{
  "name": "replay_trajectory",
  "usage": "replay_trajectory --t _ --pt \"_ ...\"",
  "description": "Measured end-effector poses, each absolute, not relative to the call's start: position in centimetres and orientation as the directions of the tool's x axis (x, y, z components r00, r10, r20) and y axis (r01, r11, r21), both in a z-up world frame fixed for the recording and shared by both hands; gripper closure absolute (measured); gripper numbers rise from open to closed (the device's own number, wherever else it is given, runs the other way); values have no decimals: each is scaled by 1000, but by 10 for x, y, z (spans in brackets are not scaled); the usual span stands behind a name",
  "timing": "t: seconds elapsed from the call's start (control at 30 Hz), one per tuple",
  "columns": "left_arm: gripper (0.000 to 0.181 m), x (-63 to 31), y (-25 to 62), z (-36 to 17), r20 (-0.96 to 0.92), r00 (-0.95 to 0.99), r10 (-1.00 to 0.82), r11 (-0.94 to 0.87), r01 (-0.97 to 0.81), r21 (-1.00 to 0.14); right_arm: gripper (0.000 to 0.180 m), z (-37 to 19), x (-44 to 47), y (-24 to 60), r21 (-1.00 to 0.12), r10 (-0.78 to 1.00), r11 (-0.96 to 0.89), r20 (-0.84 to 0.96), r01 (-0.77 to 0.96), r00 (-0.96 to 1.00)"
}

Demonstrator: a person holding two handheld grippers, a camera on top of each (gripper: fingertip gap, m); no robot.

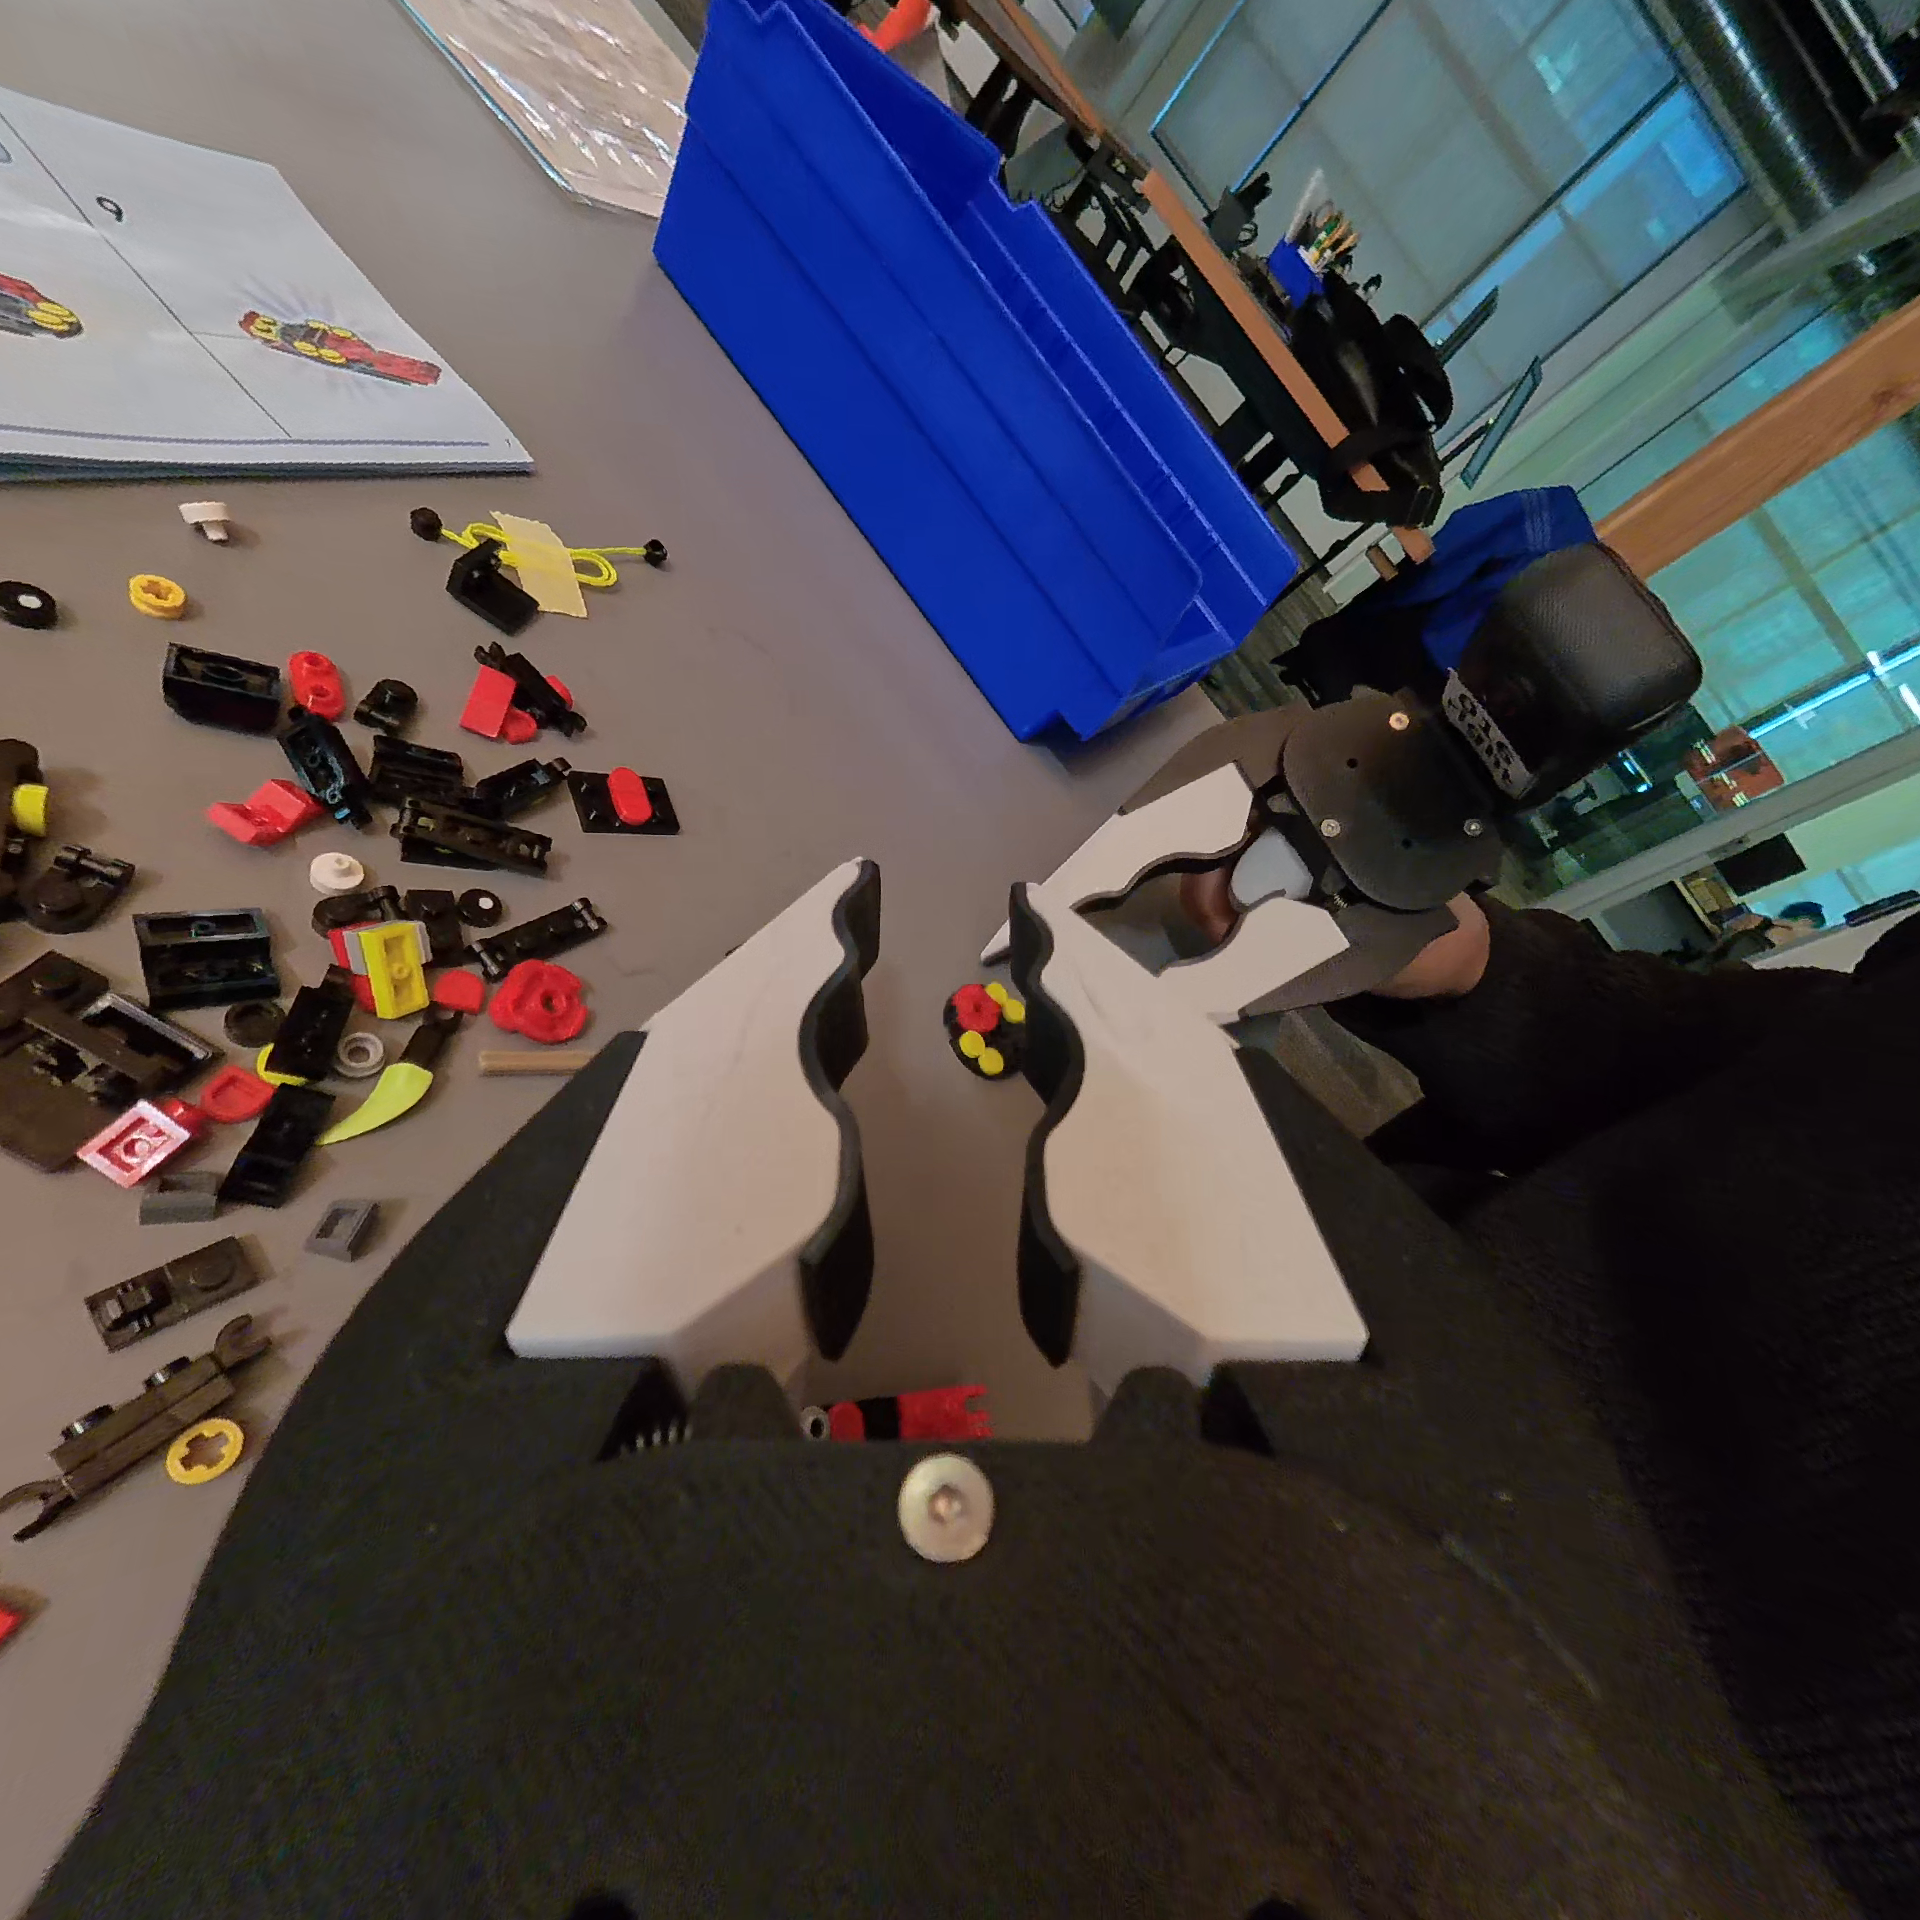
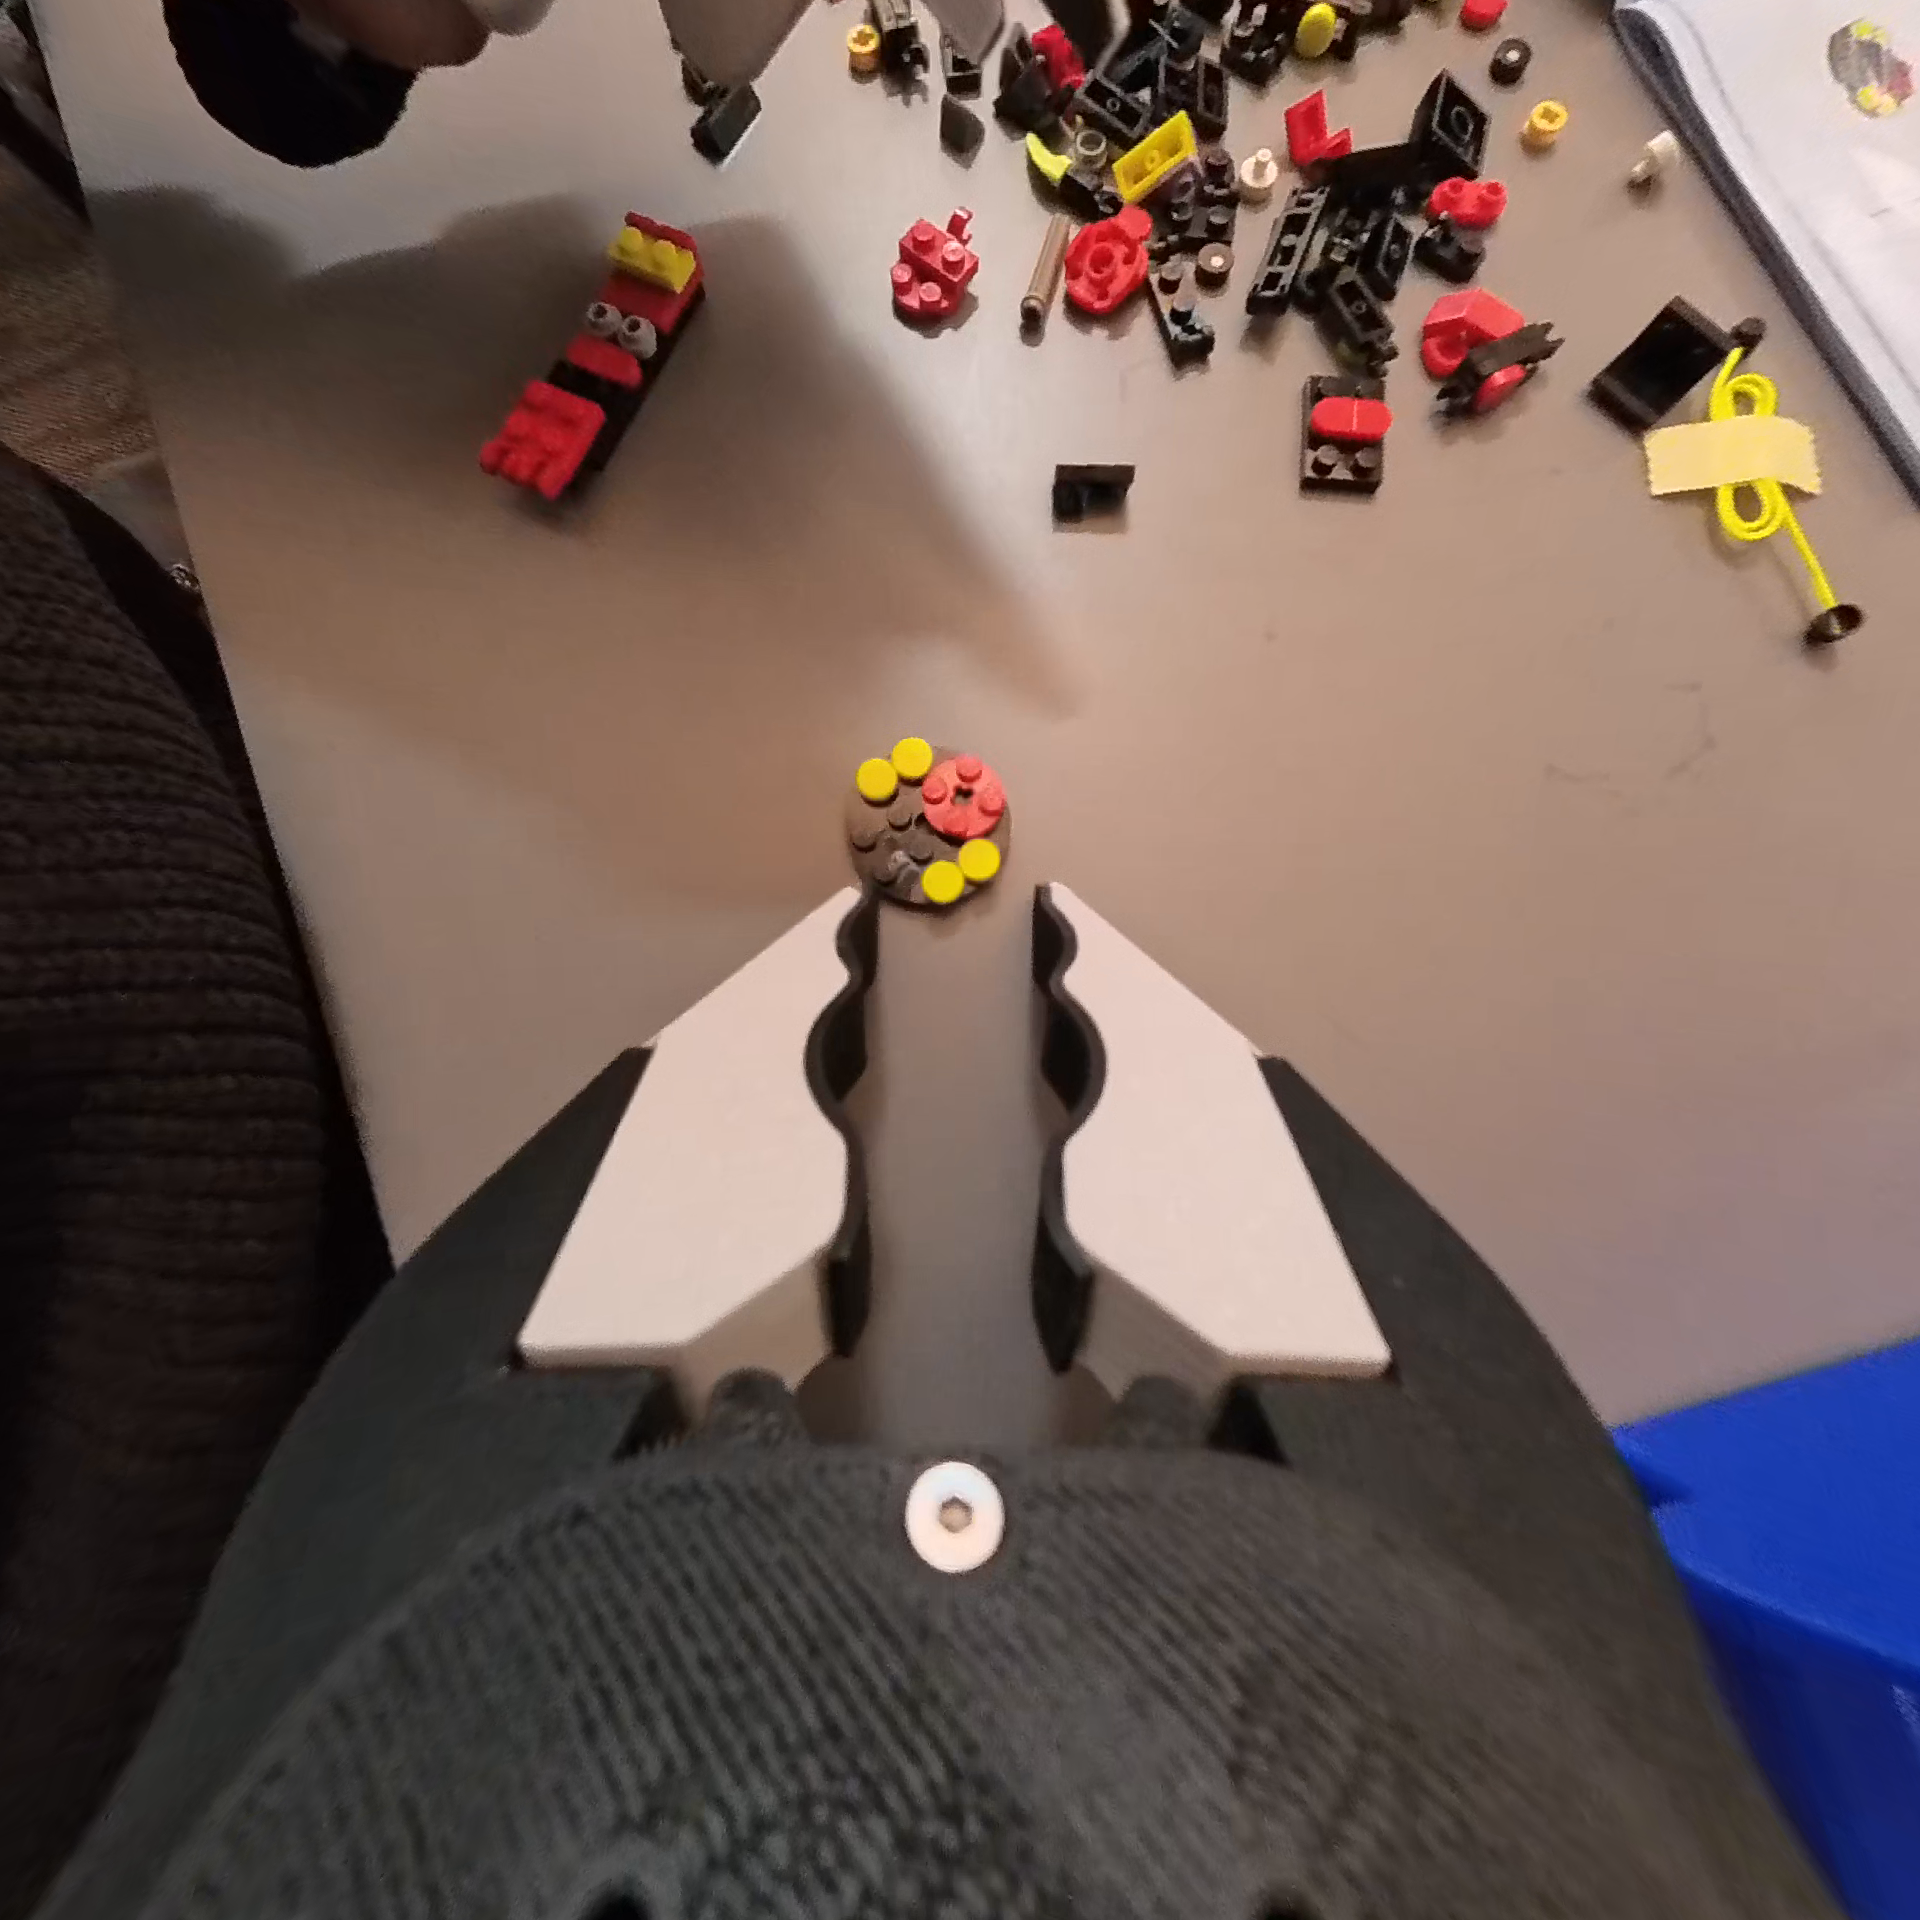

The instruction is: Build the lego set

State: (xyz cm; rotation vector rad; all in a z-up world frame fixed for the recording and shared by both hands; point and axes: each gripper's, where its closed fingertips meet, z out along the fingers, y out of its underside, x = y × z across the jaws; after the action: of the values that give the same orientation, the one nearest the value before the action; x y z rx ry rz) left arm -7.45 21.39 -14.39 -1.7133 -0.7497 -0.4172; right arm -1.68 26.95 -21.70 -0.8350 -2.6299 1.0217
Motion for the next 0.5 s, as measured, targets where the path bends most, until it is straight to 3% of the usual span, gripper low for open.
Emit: replay_trajectory --t 0.27,0.5 --pt "159 -73 214 -144 630 732 261 -138 674 -726 146 -216 -18 271 -670 571 608 -4 426 -821" --pt "158 -74 214 -145 633 728 261 -136 677 -723 145 -192 -28 270 -766 611 499 -21 406 -791"
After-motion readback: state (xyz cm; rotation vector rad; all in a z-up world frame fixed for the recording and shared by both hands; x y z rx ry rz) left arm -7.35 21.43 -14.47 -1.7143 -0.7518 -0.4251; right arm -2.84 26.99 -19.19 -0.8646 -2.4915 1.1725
